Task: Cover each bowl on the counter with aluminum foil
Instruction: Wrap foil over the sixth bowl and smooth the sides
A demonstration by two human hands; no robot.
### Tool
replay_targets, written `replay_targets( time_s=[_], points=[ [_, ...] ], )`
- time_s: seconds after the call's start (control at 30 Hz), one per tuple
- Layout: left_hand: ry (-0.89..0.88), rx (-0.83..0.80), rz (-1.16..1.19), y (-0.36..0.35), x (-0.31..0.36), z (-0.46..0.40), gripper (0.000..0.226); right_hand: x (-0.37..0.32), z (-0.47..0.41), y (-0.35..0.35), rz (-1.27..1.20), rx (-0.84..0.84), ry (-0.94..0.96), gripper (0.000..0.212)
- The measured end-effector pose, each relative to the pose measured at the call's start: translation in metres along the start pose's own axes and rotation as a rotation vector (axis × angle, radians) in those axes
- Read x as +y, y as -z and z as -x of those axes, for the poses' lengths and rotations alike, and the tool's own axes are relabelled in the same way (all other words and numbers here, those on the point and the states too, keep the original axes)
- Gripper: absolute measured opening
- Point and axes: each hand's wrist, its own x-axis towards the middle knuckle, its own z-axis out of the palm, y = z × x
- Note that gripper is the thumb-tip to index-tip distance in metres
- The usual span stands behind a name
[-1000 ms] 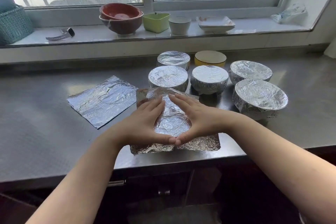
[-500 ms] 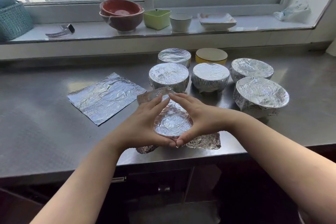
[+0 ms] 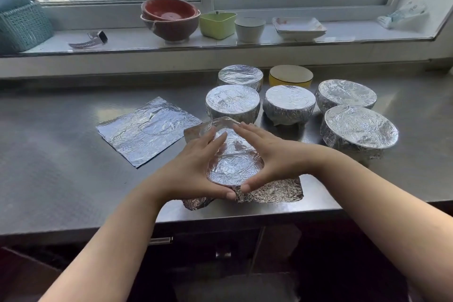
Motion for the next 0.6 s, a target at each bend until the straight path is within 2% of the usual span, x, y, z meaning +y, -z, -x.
replay_targets(
  time_s=[0.1,0.23,0.33,0.5,0.6],
  points=[
    [-0.005,0.007,0.048,0.01,0.002,-0.002,0.124,0.001,0.0,-0.001,0.011,-0.01,-0.006,0.129],
    [-0.057,0.116,0.067,0.023,0.019,-0.022,0.079,0.002,-0.003,-0.001,0.026,-0.012,-0.007,0.131],
    [-0.005,0.044,-0.011,0.021,0.021,-0.052,0.054,0.001,-0.004,-0.002,0.03,-0.009,-0.015,0.134],
    [0.058,-0.041,0.038,0.013,-0.006,-0.072,0.056,0.0,-0.001,-0.001,0.027,-0.02,-0.025,0.131],
    [0.102,-0.027,0.191,0.011,-0.009,-0.067,0.042,-0.001,0.0,-0.001,0.019,-0.026,-0.024,0.13]
  ],
)
